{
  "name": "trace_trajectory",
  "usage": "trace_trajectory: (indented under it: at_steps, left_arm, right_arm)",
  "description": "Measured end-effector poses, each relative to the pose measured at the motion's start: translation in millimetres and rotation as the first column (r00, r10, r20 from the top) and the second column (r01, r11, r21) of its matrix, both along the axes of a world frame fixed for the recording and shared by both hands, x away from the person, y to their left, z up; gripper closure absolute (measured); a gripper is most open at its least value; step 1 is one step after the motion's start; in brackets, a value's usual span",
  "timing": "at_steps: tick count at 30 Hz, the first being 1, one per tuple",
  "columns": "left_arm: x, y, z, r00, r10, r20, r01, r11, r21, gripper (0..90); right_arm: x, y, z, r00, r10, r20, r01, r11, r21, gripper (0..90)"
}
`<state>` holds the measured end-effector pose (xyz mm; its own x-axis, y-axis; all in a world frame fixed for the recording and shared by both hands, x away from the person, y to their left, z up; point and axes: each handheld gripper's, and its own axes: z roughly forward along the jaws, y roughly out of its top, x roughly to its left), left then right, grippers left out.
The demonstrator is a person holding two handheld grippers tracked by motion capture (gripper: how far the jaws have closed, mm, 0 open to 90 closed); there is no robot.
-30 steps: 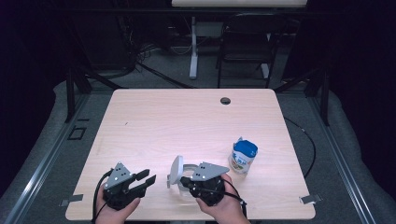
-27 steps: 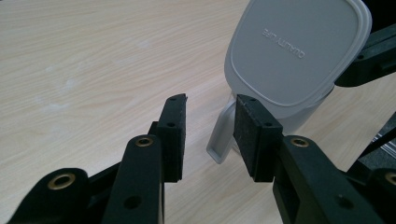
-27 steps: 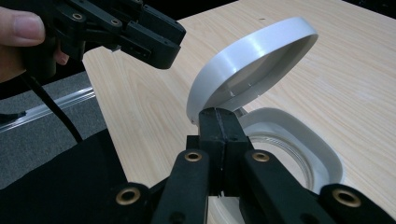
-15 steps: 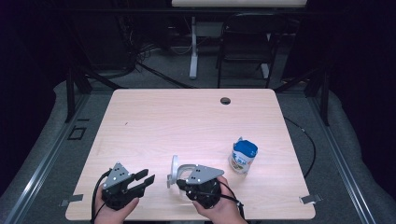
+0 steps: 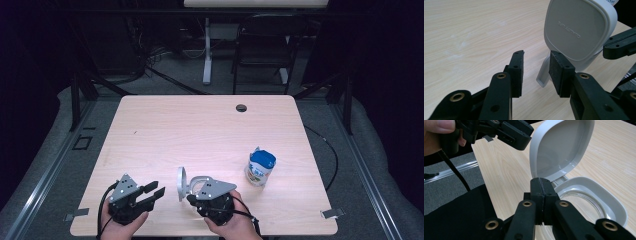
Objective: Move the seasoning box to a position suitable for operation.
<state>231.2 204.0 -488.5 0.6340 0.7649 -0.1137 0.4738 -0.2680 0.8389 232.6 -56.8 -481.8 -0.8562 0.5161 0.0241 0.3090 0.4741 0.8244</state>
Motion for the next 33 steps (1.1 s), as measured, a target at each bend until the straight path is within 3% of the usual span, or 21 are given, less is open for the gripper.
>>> trace_trajectory:
  at_steps: [6, 15, 27, 33]
  left_arm:
    - [0.5, 1.0, -0.9, 1.0000, 0.002, -0.002, -0.002, 1.0000, 0.002, 64.4]
    - [1.2, 8.7, -2.2, 0.9999, 0.014, 0.005, -0.014, 0.9999, -0.007, 62.6]
    - [4.3, 11.9, -3.2, 0.9997, 0.023, 0.005, -0.023, 0.9995, -0.021, 60.7]
    - [6.0, 11.7, -3.0, 0.9998, 0.017, 0.005, -0.017, 0.9997, -0.015, 60.3]
  right_arm:
    - [1.2, -1.9, -0.2, 1.0000, -0.007, -0.001, 0.007, 1.0000, -0.001, 89.1]
    - [6.2, -11.6, 3.8, 0.9994, -0.033, 0.005, 0.033, 0.9993, 0.016, 80.3]
    - [11.8, -29.3, 11.6, 0.9954, -0.095, 0.013, 0.094, 0.9935, 0.064, 66.7]
    - [14.1, -38.0, 15.0, 0.9912, -0.131, 0.021, 0.130, 0.9901, 0.054, 62.7]
